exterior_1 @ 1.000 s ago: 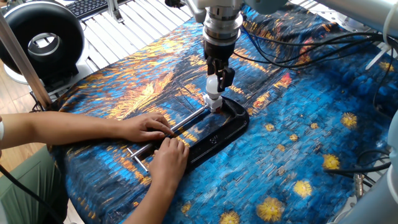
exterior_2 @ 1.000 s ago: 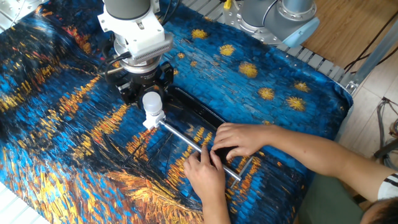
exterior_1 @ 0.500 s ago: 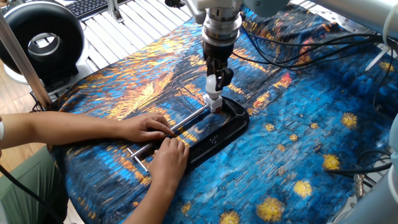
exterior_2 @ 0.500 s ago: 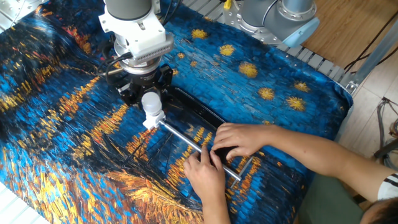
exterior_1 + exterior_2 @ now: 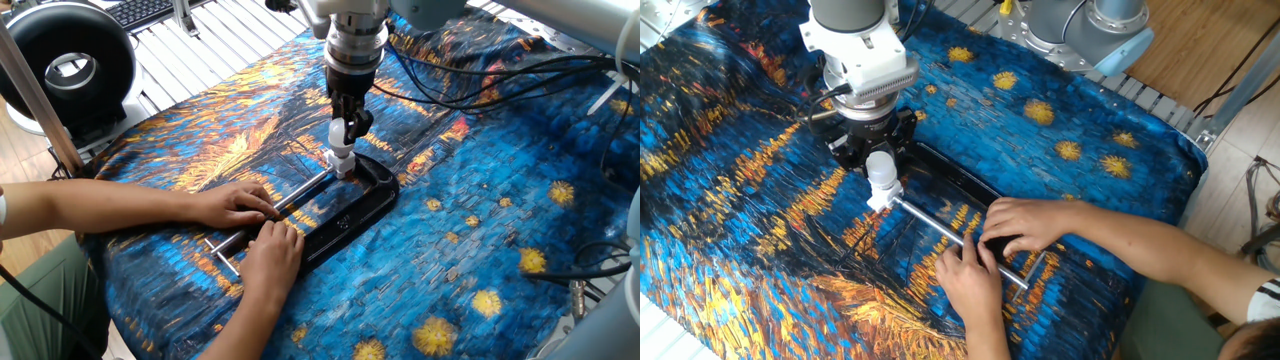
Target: Install the light bulb by rotating it
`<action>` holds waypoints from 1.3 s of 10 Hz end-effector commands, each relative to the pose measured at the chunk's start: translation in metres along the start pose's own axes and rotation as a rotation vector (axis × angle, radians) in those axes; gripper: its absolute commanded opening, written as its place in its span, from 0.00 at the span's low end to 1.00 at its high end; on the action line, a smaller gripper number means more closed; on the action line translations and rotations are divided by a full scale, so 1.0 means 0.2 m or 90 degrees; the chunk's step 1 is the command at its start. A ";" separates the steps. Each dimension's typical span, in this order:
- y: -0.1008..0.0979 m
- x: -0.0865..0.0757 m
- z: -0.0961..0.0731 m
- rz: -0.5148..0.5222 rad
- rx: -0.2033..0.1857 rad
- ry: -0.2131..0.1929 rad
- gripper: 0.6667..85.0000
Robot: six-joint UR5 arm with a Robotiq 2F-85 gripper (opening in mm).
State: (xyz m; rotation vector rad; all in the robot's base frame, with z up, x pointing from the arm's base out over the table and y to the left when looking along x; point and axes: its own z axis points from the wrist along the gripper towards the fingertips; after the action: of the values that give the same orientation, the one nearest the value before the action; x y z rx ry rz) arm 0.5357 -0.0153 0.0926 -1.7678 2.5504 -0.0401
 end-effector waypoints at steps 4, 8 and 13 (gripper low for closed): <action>-0.03 -0.01 0.00 0.104 0.012 -0.011 0.48; -0.05 0.01 0.01 0.218 0.019 -0.010 0.45; -0.05 0.02 0.01 0.419 0.020 -0.009 0.39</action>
State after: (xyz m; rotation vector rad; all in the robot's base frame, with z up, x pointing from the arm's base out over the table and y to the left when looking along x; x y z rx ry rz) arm 0.5429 -0.0240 0.0902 -1.0835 2.8789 -0.0685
